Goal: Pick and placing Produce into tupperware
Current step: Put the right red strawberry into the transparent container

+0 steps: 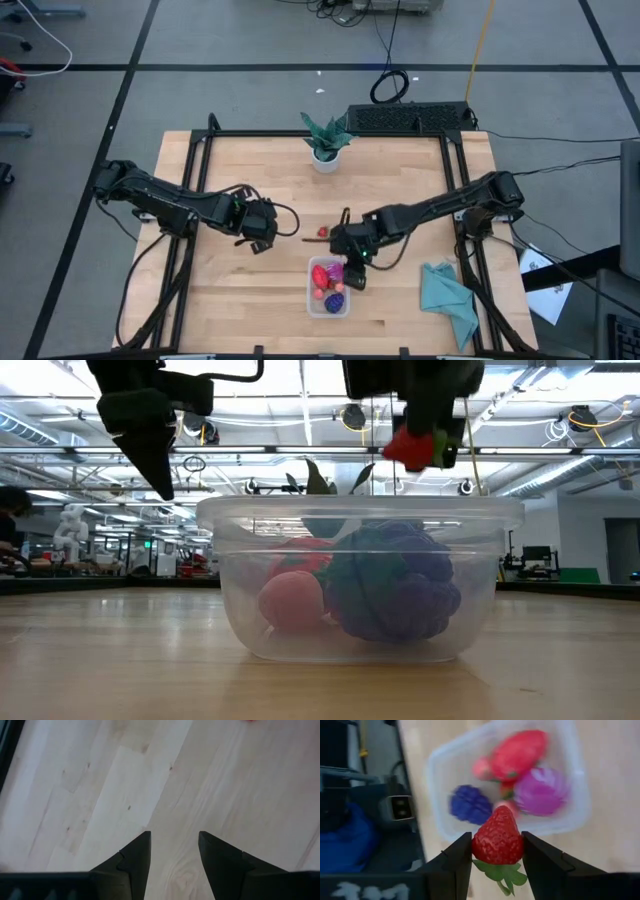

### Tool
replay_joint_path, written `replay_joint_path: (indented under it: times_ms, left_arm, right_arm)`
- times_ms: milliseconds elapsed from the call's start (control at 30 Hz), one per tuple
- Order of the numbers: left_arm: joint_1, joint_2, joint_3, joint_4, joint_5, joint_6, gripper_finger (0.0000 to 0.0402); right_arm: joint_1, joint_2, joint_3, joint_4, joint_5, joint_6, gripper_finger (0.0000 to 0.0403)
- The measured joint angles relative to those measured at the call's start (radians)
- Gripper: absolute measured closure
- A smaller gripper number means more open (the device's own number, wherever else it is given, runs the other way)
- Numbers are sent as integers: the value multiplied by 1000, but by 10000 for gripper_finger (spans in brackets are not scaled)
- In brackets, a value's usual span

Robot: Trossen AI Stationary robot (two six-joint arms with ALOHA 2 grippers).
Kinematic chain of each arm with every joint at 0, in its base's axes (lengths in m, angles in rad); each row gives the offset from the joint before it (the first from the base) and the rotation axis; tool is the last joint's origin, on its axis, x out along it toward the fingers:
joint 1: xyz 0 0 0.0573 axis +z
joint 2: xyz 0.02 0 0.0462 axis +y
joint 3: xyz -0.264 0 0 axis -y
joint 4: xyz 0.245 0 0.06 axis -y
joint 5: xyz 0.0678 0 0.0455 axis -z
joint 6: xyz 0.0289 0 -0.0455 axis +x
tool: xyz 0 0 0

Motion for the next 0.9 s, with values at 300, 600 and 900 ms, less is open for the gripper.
replay_joint_path:
  times_ms: [300,600,900]
  left_arm:
    - [0,0,0,-65,-1,-6,231]
    - [10,0,0,-68,-12,6,231]
    - [64,0,0,-86,-18,1,231]
  right_arm:
    - [48,0,0,144,-16,-7,262]
    - [46,0,0,167,-16,-44,261]
    - [44,77,0,166,-18,-87,261]
